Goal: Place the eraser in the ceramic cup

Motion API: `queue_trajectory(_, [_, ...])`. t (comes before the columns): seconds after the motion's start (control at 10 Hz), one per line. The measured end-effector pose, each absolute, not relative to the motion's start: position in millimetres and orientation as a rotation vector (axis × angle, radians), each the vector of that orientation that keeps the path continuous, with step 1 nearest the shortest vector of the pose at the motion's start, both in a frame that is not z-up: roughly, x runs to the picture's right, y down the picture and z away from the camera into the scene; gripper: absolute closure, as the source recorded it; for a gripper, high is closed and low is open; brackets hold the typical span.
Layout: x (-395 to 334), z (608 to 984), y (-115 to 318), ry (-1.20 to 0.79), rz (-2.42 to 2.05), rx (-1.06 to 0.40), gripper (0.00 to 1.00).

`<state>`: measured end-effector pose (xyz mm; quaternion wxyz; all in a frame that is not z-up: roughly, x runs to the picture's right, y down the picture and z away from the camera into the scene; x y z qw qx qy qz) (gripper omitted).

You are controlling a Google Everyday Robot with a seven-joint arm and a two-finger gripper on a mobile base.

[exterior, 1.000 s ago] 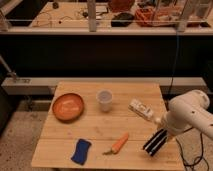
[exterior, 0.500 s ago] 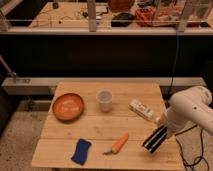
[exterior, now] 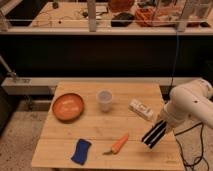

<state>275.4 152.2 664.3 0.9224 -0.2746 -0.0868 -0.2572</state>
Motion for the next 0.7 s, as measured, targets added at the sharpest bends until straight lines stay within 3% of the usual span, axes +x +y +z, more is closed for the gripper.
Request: queue_trajectory(0.7, [244,665,95,-0.163,-0.565,-0.508,0.97])
